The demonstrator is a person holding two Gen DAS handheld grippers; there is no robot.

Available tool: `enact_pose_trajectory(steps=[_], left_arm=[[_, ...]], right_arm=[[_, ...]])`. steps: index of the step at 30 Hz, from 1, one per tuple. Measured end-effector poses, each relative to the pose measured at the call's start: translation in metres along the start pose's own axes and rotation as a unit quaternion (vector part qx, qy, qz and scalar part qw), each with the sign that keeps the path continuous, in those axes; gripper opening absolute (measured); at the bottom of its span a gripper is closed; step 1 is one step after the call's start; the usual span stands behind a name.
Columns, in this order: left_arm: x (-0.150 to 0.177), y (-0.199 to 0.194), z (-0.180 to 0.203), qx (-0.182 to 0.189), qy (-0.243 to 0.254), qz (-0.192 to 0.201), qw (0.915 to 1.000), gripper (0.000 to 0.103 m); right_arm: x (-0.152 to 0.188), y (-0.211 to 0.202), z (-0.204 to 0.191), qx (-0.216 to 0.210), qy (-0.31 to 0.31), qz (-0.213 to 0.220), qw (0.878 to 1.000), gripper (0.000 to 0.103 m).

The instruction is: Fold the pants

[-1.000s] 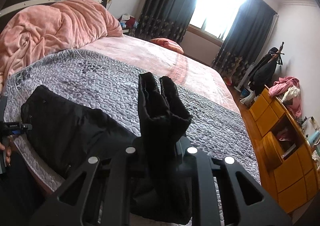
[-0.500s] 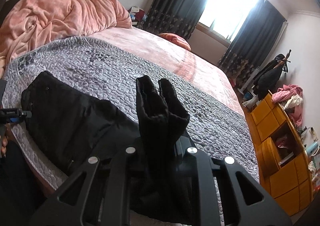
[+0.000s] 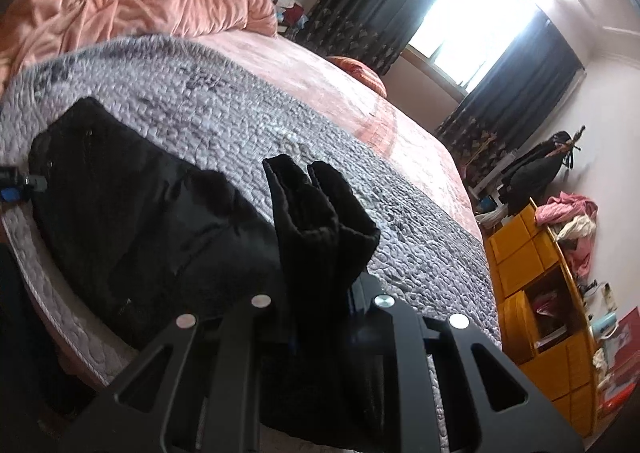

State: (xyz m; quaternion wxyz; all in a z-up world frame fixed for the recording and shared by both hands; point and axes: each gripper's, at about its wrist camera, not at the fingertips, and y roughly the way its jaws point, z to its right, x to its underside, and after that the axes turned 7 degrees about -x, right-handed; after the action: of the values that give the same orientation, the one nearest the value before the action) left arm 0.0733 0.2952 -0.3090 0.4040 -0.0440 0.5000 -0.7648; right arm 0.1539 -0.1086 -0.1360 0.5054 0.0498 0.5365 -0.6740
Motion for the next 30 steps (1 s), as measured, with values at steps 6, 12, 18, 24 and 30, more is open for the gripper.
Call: enact_pose_trajectory(steps=[6,12,18,24,30], left_arm=[[0.0,-0.003,-0.005,0.008,-0.005,0.0,1.0,0.093],[-0.001,-0.006,-0.009,0.013,-0.008,0.001,0.9999,0.093],[-0.002,-0.007,-0.012,0.017,-0.01,0.001,0.9998,0.093],[-0.002,-0.009,-0.013,0.019,-0.011,0.001,0.9998,0.093],[-0.001,-0.012,-0.014,0.018,-0.007,0.002,0.9998,0.093]], right_arm=[[0.008,0.014,-0.023,0.015,-0.041,-0.011,0.999,0.016],[0.01,0.024,-0.035,0.025,-0.066,-0.019,0.997,0.016],[0.018,0.039,-0.066,0.045,-0.123,-0.031,0.991,0.016],[0.043,0.06,-0.106,0.075,-0.205,-0.051,0.975,0.016],[0.07,0.083,-0.136,0.088,-0.254,-0.072,0.96,0.018]])
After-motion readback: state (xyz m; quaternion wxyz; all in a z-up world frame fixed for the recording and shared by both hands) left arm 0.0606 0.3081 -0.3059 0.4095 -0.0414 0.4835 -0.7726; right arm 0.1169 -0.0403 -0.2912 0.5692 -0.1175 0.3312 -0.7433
